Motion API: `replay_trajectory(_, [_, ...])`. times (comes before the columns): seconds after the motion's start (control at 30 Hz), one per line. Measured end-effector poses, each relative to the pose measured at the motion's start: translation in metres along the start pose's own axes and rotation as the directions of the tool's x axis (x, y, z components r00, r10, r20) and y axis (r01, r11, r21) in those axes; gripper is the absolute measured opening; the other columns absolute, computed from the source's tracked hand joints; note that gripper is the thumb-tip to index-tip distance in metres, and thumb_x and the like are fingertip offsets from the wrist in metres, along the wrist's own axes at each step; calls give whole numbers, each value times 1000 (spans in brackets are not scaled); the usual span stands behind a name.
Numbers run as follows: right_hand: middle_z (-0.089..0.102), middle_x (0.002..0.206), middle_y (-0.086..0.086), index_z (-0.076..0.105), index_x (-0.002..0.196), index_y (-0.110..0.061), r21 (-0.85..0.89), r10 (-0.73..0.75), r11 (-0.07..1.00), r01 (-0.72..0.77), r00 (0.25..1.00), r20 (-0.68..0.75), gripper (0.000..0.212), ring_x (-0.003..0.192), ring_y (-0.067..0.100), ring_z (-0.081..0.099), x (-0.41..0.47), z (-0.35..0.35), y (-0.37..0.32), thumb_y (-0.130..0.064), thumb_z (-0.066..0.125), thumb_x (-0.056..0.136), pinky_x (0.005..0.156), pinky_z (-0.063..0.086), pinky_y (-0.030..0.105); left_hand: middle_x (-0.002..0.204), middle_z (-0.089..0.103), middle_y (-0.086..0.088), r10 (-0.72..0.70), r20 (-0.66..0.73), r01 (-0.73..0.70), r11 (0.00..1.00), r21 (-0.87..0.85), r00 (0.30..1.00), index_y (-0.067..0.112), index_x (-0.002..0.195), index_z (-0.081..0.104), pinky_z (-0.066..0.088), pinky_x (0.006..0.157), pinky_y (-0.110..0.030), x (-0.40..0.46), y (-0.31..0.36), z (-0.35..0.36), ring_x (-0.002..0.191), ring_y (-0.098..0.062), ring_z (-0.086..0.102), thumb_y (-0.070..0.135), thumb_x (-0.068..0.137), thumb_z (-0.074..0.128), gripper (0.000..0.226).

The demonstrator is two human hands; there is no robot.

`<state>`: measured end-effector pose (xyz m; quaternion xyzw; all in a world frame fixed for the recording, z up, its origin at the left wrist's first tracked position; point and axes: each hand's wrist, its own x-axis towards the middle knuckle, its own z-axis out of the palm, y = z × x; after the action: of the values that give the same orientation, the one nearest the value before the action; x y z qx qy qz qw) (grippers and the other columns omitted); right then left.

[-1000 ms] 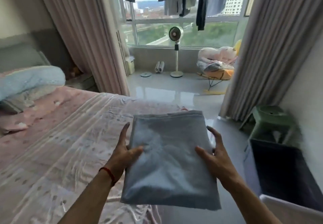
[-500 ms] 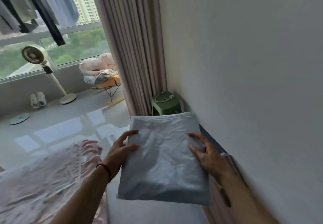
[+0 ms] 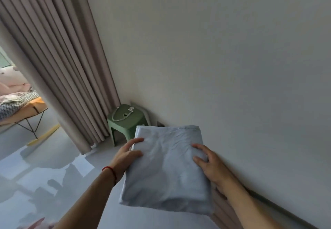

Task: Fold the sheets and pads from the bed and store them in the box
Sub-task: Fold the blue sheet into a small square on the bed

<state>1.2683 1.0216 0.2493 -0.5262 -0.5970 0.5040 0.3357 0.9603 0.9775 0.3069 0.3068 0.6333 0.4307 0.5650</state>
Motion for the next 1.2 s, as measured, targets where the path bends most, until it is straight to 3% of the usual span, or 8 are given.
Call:
replay_trajectory(0.23, [70, 126, -7, 67, 123, -46, 107, 164, 983, -151, 979, -119, 51, 115, 18, 68, 59, 56, -11, -40, 72, 72, 102, 54, 50, 115, 74, -12, -62, 91, 58, 997, 49, 994, 37, 110, 75, 59, 93, -46, 87, 33, -50, 101, -32, 73, 13, 60, 71, 56])
replay_trajectory(0.4, [70, 124, -7, 70, 114, -50, 181, 246, 960, -216, 954, -169, 36, 113, 17, 68, 128, 81, -11, -30, 70, 84, 101, 56, 48, 108, 76, -9, -105, 124, 88, 987, 131, 987, 34, 113, 74, 61, 79, -35, 169, 63, -62, 95, -27, 75, 0, 82, 66, 47])
replay_trajectory(0.53, [68, 122, -9, 70, 114, -47, 262, 326, 926, -273, 926, -189, 37, 102, 10, 70, 176, 94, 1, -17, 66, 94, 77, 59, 24, 110, 75, -7, -170, 112, 147, 971, 188, 979, 33, 116, 72, 58, 66, -26, 225, 77, -62, 91, -23, 74, 0, 85, 63, 46])
replay_trajectory(0.6, [66, 125, -9, 69, 118, -44, 286, 358, 911, -296, 913, -197, 38, 103, 8, 68, 197, 99, 5, -15, 65, 95, 74, 55, 17, 113, 74, -6, -211, 118, 181, 957, 225, 970, 36, 117, 72, 55, 72, -27, 252, 82, -63, 93, -21, 72, 4, 85, 63, 46])
replay_trajectory(0.83, [69, 122, -4, 67, 119, -45, 332, 506, 845, -419, 828, -241, 39, 102, 16, 71, 258, 118, 25, -14, 64, 95, 80, 59, 28, 122, 66, -4, -360, 175, 291, 899, 326, 916, 37, 121, 69, 52, 93, -38, 356, 82, -61, 104, -23, 64, 6, 88, 60, 46])
replay_trajectory(1.0, [68, 125, -3, 67, 122, -38, 344, 577, 812, -472, 741, -343, 41, 98, 8, 69, 304, 133, 63, -7, 62, 95, 69, 52, 14, 120, 63, -7, -443, 247, 344, 869, 356, 862, 33, 124, 67, 51, 72, -33, 441, 53, -53, 99, -25, 62, 5, 90, 56, 45])
replay_trajectory(1.1, [67, 123, -6, 67, 122, -39, 418, 634, 767, -487, 678, -372, 40, 99, 12, 69, 324, 147, 89, -10, 62, 95, 71, 54, 19, 128, 61, -9, -468, 261, 353, 852, 386, 844, 36, 123, 67, 53, 73, -32, 487, 23, -47, 106, -27, 60, 7, 90, 57, 46])
replay_trajectory(1.2, [67, 117, -7, 68, 119, -37, 478, 702, 705, -524, 612, -364, 39, 96, 18, 70, 340, 162, 145, -6, 61, 96, 69, 57, 24, 123, 61, -9, -512, 238, 381, 816, 435, 825, 30, 125, 63, 54, 57, -23, 526, -26, -36, 95, -22, 62, 1, 92, 53, 46])
